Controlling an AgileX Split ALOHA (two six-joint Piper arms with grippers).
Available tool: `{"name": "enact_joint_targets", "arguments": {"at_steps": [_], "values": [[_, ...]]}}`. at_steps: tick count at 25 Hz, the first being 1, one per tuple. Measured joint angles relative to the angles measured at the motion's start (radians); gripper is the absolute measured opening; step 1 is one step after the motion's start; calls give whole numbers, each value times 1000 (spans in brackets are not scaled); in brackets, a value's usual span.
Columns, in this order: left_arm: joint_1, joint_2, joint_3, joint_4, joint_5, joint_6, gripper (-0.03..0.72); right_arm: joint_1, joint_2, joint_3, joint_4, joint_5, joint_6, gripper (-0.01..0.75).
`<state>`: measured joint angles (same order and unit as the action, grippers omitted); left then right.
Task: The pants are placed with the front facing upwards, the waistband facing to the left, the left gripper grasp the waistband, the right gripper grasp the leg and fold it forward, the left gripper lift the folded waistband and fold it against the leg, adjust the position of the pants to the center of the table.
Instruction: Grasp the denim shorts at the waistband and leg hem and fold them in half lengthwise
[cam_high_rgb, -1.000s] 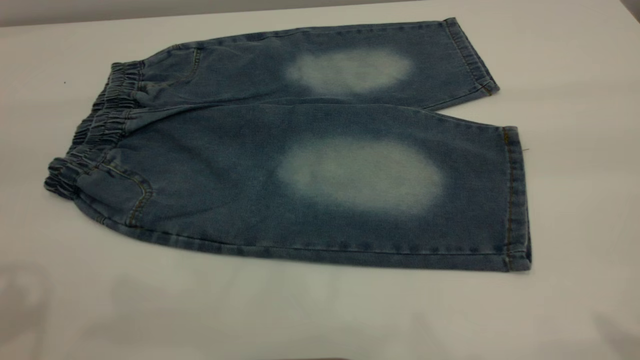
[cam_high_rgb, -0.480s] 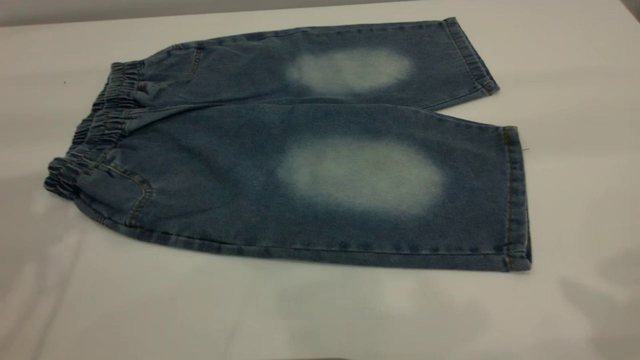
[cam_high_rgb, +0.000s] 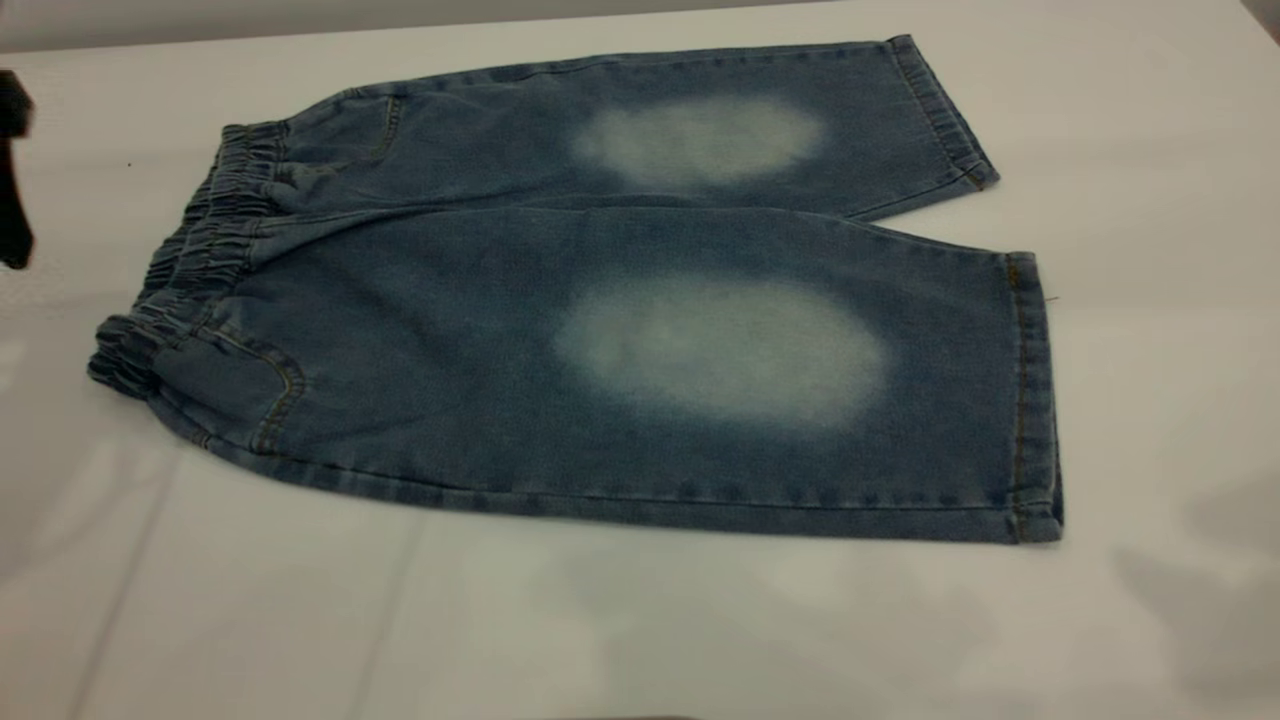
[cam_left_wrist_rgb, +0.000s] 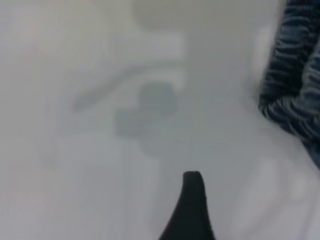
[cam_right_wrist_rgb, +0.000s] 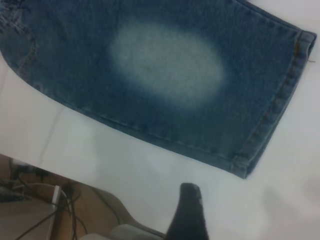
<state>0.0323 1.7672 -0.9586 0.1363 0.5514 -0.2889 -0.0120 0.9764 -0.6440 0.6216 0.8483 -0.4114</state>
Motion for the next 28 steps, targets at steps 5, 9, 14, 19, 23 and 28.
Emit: {"name": "enact_joint_targets", "arguments": {"at_steps": [5, 9, 14, 19, 23, 28], "values": [[0, 82, -7, -1, -62, 0, 583, 0, 0, 0, 0, 0, 0, 526], [0, 138, -7, -9, -109, 0, 583, 0, 0, 0, 0, 0, 0, 526], [0, 199, -7, -20, -161, 0, 583, 0, 0, 0, 0, 0, 0, 526], [-10, 242, -8, -21, -193, -1, 583, 0, 0, 0, 0, -7, 0, 526], [-15, 279, -12, -24, -226, -1, 583, 0, 0, 0, 0, -8, 0, 526], [-15, 314, -24, -35, -235, -1, 583, 0, 0, 0, 0, -9, 0, 526]]}}
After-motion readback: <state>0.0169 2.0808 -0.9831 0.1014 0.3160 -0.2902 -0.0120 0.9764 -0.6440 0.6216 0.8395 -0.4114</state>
